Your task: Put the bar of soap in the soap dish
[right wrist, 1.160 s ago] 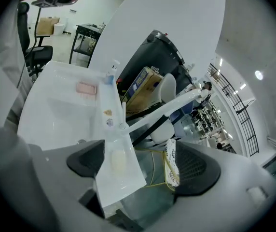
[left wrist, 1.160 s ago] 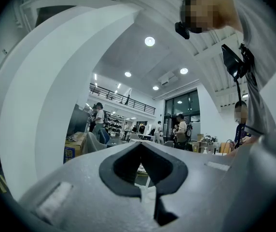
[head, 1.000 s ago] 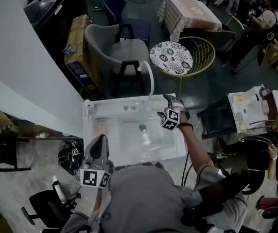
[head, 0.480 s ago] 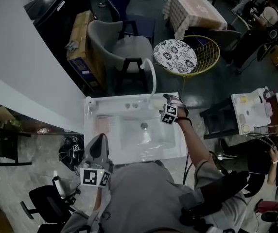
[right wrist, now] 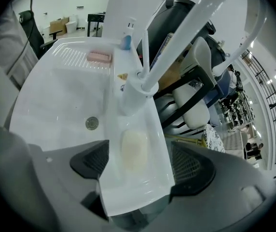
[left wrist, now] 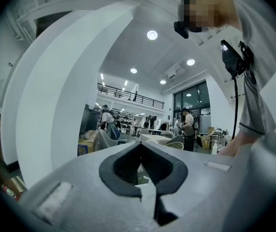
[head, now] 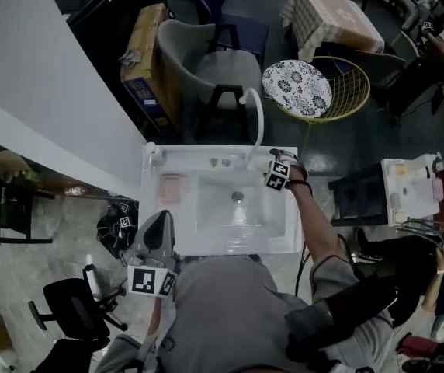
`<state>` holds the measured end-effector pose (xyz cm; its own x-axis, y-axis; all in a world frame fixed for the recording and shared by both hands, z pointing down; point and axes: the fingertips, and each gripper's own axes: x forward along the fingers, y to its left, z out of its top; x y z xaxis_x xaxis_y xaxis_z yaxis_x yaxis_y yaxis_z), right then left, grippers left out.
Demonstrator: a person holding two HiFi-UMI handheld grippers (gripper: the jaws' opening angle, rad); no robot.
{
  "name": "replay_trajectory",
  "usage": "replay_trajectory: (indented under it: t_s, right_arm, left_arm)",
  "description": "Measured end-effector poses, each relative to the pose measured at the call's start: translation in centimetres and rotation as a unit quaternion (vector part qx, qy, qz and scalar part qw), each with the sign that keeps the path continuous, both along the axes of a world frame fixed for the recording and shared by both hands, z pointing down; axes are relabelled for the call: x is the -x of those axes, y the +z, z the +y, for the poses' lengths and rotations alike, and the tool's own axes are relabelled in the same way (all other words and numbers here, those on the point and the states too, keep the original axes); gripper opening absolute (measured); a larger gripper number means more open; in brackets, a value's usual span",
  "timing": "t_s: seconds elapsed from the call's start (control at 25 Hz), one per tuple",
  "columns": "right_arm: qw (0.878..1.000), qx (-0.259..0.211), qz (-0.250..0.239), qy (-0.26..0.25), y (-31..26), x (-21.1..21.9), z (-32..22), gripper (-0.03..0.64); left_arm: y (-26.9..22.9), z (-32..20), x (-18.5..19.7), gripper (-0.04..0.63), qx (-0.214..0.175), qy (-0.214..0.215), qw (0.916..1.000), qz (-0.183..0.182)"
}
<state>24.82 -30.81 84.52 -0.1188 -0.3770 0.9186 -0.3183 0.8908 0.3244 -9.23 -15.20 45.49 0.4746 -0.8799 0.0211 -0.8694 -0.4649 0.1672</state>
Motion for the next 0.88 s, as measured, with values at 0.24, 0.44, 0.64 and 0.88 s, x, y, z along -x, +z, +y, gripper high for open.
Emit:
replay_trajectory:
  t_s: [0.24,0.44,0.64,0.88]
  right_arm:
    - [0.999,0.036,-0.001,-0.001,2.4,-0.4,-0.7,0.388]
    - [0.998,0.067,0.003,-0.009,4.4,-0.8,-1.0,0.388]
    - [0.996,0.082,0.005,-0.015,5.5,-0.8,-1.6,0.385]
    - [0.995,0.098,0.014,-0.016,7.6,-0.9,-1.2,0.359]
  left_arm:
    - [0.3,0.2,0.6,0.0,0.012,-0.024,0.9996,-0.011]
    - [0.9,0.1,1.8,0.0,0.023,-0.049,0.9984,-0.017]
    - [1.2,-0.3,2.2,0.0,0.029,-0.063,0.9973,-0.021]
    - [1.5,-0.5,2.3,0.0,0.037,-0.07,0.9966,-0.023]
